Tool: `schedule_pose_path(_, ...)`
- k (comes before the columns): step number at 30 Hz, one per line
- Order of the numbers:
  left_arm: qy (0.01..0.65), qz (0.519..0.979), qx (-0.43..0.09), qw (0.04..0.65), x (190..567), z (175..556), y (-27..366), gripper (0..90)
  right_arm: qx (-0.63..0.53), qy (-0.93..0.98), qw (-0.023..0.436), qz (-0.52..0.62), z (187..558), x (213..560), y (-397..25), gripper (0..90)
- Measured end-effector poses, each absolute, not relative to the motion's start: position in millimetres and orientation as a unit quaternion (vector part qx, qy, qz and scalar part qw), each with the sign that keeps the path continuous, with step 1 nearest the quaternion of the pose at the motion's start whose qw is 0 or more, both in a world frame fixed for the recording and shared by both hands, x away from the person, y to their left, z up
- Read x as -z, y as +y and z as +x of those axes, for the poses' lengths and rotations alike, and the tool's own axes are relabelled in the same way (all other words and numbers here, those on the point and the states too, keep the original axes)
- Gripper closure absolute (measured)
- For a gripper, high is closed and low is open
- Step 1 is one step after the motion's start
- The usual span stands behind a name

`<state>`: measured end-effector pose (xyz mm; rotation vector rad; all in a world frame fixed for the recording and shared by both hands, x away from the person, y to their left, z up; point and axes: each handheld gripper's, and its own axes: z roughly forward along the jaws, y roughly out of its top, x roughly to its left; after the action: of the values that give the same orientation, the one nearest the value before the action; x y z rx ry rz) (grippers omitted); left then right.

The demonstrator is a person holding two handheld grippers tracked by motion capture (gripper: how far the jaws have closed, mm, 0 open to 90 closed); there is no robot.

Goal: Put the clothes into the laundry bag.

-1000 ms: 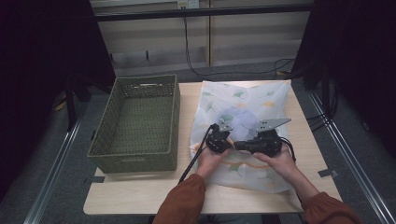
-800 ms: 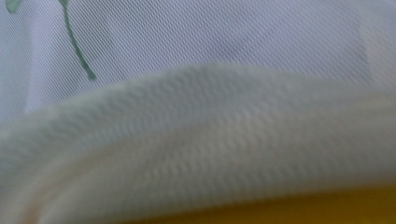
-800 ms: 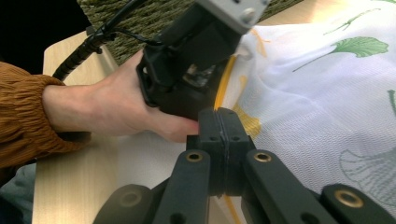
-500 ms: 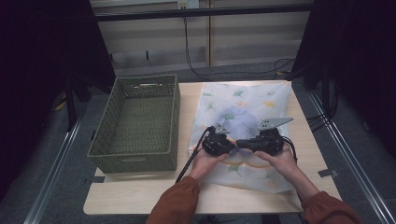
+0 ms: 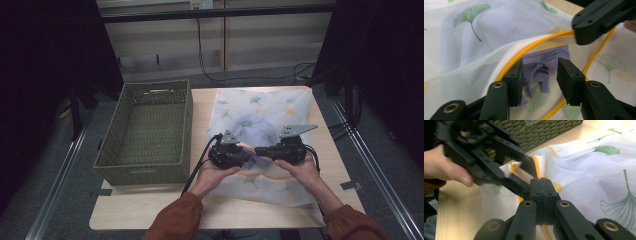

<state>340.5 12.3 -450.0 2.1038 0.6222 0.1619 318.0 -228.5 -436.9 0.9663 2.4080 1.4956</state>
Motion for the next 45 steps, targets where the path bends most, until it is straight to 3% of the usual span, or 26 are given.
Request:
schedule_pose_path(14,0.217,0.847,-0.066,0.480,407,309,54,39.2,-0.490,0.811,0.071,0.313,314,436,-222,90.0)
schedule_pose_path(21,0.227,0.847,-0.066,0.475,408,291,76,31.8,-0.481,0.818,0.068,0.307,309,441,-224,90.0)
schedule_pose_path(34,0.248,0.836,-0.063,0.485,416,259,121,31.3,-0.449,0.838,0.035,0.308,313,458,-219,90.0)
schedule_pose_path(45,0.256,0.841,-0.055,0.474,430,241,131,29.7,-0.407,0.862,-0.002,0.302,318,477,-213,89.5)
